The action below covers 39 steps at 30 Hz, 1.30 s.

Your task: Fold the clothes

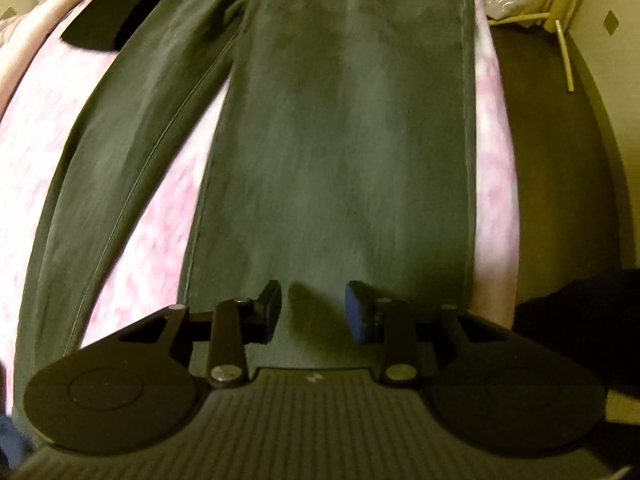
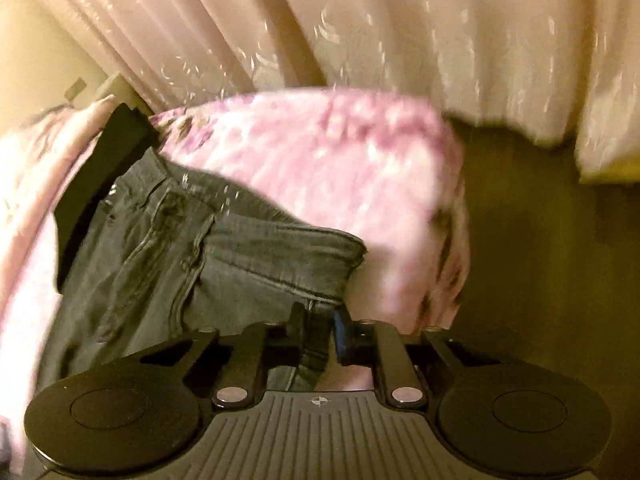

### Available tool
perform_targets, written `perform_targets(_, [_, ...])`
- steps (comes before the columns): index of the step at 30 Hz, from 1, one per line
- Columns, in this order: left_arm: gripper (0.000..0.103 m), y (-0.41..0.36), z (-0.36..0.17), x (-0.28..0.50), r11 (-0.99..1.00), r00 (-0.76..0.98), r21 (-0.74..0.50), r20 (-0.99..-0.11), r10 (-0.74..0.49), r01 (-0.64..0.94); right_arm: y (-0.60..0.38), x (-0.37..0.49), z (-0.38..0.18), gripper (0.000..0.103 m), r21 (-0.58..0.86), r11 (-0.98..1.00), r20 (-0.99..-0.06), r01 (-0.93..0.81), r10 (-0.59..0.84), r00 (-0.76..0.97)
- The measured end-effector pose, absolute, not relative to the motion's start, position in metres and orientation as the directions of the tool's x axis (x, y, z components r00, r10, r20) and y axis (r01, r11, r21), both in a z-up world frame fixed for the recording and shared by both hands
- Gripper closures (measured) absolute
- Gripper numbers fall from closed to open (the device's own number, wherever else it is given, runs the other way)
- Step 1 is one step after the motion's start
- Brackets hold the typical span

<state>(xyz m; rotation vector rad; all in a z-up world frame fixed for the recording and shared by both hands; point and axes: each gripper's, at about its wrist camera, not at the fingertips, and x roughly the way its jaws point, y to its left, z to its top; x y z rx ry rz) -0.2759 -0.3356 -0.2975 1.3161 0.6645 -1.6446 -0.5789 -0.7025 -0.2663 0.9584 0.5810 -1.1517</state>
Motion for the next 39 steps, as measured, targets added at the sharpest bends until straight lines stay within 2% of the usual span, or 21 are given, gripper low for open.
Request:
perform_targets(2, [0.073,-0.35,-0.299,-0.29,-0.467,-0.06,0.1,-0.947,-0.316,0.879,-0.711,-0.586,-0.258,0.094,0.337,0.097,-0.784,0.937,-0.522,0.336])
perform_targets(8, [0.073,-0.36,-0.308,-0.311,-0.498,-0.079,0.085,-0.951,-0.3,0.863,-0.718,-0.589,-0.27,0.092,0.288,0.16,-0.817,0.944,-0.473,0.33])
perform_targets(9, [0.073,-0.357,-0.31,-0.309,-0.487,-0.071,0.084,-0.954,-0.292,0.869,-0.715,-0.585,-0.269,0.076,0.265,0.174,-0.819,0.948,-0.479,0.316])
perform_targets(11, [0.073,-0.347,-0.308,-0.302,-0.456,-0.047,0.087,-0.96,-0.275,0.886,-0.704,-0.574,-0.263,0.056,0.201,0.206,-0.825,0.958,-0.492,0.279])
perform_targets(15, [0.073,-0.312,-0.309,-0.279,-0.37,0.028,0.112,-0.973,-0.227,0.922,-0.666,-0.542,-0.248,0.055,0.148,0.334,-0.829,0.931,-0.471,0.301])
perform_targets(18, [0.072,-0.271,-0.309,-0.263,-0.318,0.092,0.151,-0.977,-0.194,0.936,-0.615,-0.51,-0.239,0.055,0.164,0.465,-0.826,0.87,-0.418,0.38])
perform_targets(23, [0.071,-0.198,-0.313,-0.223,-0.154,0.144,0.164,-0.98,-0.135,0.974,-0.525,-0.451,-0.25,0.054,0.23,0.687,-0.831,0.69,-0.23,0.507])
perform_targets(24, [0.069,-0.185,-0.313,-0.215,-0.117,0.145,0.16,-0.981,-0.126,0.98,-0.511,-0.442,-0.257,0.054,0.243,0.706,-0.839,0.666,-0.191,0.509])
perform_targets(25, [0.064,-0.172,-0.315,-0.205,-0.078,0.144,0.153,-0.984,-0.105,0.985,-0.499,-0.434,-0.264,0.054,0.246,0.714,-0.854,0.655,-0.16,0.496])
perform_targets(27, [0.064,-0.144,-0.316,-0.189,-0.027,0.151,0.154,-0.984,-0.089,0.988,-0.475,-0.42,-0.278,0.054,0.207,0.741,-0.896,0.639,-0.118,0.428])
perform_targets(28, [0.063,-0.131,-0.317,-0.181,-0.003,0.155,0.156,-0.984,-0.084,0.988,-0.464,-0.415,-0.282,0.052,0.182,0.758,-0.911,0.627,-0.11,0.398])
perform_targets(30, [0.064,-0.106,-0.313,-0.169,0.04,0.163,0.16,-0.984,-0.077,0.986,-0.441,-0.407,-0.278,0.025,0.127,0.797,-0.924,0.591,-0.122,0.362])
perform_targets(34, [0.067,-0.063,-0.288,-0.154,0.098,0.172,0.162,-0.98,-0.103,0.982,-0.403,-0.394,-0.253,0.024,0.096,0.819,-0.941,0.566,-0.111,0.32])
perform_targets(39, [0.066,-0.033,-0.242,-0.153,0.134,0.182,0.159,-0.966,-0.181,0.978,-0.372,-0.368,-0.21,0.024,0.118,0.827,-0.921,0.55,-0.116,0.373])
